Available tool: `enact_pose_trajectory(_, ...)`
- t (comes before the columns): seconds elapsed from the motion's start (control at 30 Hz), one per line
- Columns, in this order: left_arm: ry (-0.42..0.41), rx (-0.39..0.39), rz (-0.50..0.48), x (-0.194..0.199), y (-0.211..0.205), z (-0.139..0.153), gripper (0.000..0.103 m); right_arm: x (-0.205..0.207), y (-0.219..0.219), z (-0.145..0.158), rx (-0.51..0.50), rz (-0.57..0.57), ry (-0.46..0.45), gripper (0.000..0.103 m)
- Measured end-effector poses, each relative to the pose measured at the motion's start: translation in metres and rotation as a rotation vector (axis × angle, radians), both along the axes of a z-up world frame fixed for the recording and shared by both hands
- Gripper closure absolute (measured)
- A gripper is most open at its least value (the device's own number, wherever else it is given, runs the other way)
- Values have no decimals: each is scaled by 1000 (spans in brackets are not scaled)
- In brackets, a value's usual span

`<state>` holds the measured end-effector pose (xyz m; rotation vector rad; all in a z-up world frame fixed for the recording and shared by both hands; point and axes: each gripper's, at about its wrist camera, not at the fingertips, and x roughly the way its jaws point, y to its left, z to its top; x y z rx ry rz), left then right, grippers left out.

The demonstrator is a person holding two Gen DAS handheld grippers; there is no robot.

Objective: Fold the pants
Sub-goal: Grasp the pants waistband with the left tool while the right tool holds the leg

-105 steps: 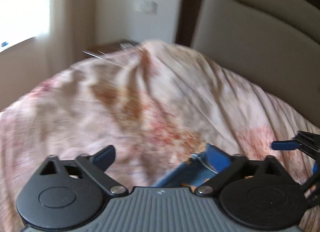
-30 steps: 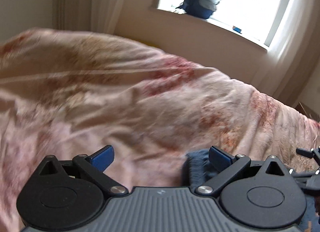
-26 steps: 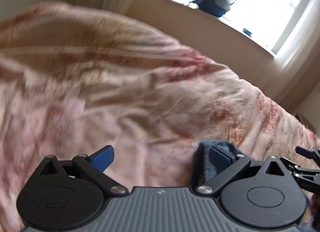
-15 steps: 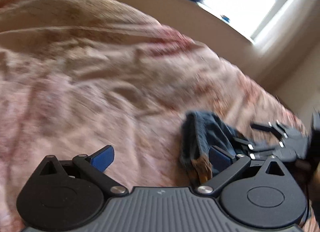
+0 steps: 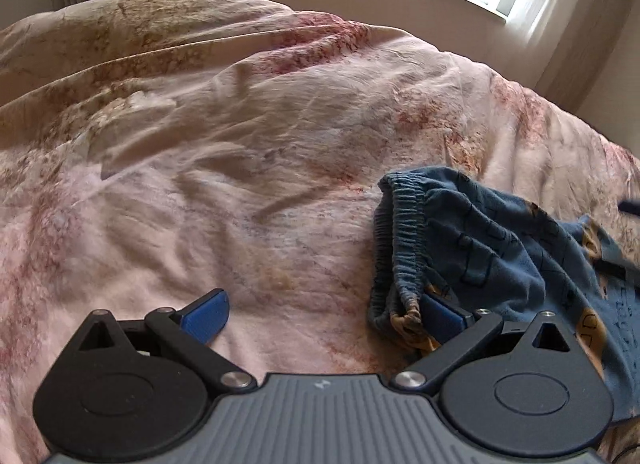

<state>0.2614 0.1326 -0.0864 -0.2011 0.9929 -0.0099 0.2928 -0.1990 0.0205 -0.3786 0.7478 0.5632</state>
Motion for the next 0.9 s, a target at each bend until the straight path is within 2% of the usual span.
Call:
enact_pose_trajectory(0.07, 2, -7, 26, -4, 3, 6, 0, -9, -8, -8, -55, -13, 6, 1)
enact_pose_trajectory(0.1, -1, 6, 40, -7, 2, 11, 0, -12, -12, -16, -115, -35, 6, 1)
enact_pose_trajectory(0.17, -57, 64, 42, -12, -7, 23, 0, -13, -25, -28, -218, -113, -16, 1)
enact_pose_trajectory(0.23, -137, 136, 24, -14, -26, 34, 0, -19, -44, -26, -198, -184, -37, 1)
enact_pose_trajectory(0.33, -188, 178, -62, -6, -58, 34, 0, -35, -61, -14, -57, -228, -59, 1)
enact_pose_trajectory(0.4, -141, 237, -108, 3, -79, 21, 0, -43, -60, -15, -9, -227, -43, 1)
enact_pose_trajectory(0.43, -98, 298, -120, 6, -87, 13, 0, -45, -57, -20, -10, -217, -19, 1)
enact_pose_trajectory(0.47, -63, 366, -130, 7, -92, 4, 0, -45, -54, -26, -38, -199, 13, 1)
enact_pose_trajectory(0.5, -66, 380, -138, 4, -91, 2, 0, -46, -52, -33, -85, -187, 31, 1)
enact_pose_trajectory(0.53, -72, 369, -126, 1, -88, 4, 0, -47, -53, -37, -113, -189, 23, 1)
enact_pose_trajectory(0.63, -20, 311, -39, 2, -74, 15, 0, -47, -72, -35, -80, -237, -22, 1)
enact_pose_trajectory(0.73, -45, 252, -3, -5, -61, 16, 0, -41, -88, -28, -53, -292, -60, 1)
enact_pose_trajectory(0.83, -45, 257, -11, -4, -59, 12, 0, -35, -96, -18, 51, -330, -57, 1)
enact_pose_trajectory(0.9, -45, 302, -33, -1, -63, 9, 0, -29, -95, -22, 40, -335, -14, 1)
